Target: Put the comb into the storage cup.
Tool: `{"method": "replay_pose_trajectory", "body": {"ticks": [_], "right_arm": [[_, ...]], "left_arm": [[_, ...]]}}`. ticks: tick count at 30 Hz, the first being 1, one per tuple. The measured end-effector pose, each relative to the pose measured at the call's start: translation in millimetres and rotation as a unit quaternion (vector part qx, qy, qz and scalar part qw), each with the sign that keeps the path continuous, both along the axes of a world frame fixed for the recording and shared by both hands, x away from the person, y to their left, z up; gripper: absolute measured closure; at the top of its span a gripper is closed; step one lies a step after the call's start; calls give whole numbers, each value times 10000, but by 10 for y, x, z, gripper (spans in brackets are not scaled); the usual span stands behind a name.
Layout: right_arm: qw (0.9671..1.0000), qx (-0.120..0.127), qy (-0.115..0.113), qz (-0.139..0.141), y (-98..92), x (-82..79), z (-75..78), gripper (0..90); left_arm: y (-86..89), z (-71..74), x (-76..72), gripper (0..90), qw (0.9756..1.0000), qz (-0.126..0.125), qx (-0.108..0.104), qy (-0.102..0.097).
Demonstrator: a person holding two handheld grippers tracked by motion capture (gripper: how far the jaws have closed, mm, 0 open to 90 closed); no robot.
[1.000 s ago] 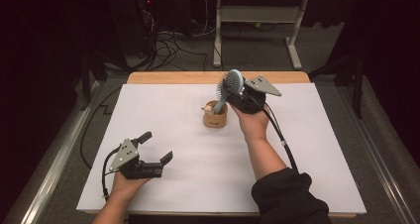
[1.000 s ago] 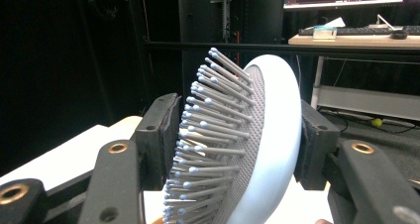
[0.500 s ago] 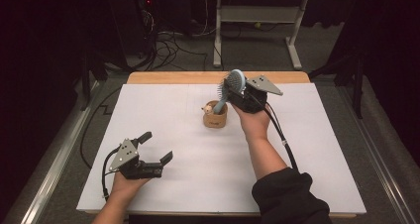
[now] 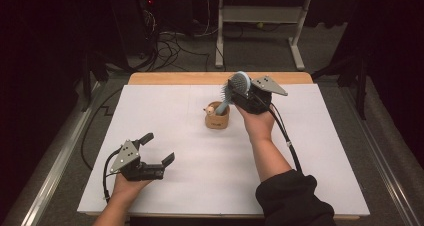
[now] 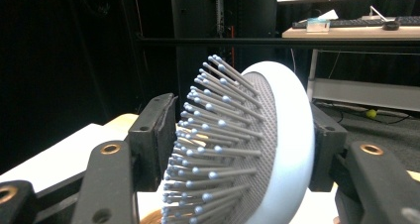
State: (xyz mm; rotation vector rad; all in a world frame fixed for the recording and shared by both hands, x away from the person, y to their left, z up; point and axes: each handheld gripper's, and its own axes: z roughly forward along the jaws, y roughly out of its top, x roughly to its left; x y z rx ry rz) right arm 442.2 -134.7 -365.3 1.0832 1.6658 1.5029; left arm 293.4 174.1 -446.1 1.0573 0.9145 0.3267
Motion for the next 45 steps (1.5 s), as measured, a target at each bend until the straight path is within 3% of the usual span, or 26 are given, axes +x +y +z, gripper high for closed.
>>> {"method": "replay_pose_trajectory", "body": {"ticks": [20, 27, 45], "right_arm": [[9999, 7, 98, -59, -91, -6, -42, 363], [9999, 34, 139, -42, -103, 5, -43, 287], [9998, 21, 217, -7, -156, 27, -34, 204]], "left_arm": [[-7, -1, -4, 21, 10000, -32, 6, 1], [-5, -1, -4, 21, 10000, -36, 8, 4], [-8, -2, -3, 21, 10000, -30, 17, 7]]}}
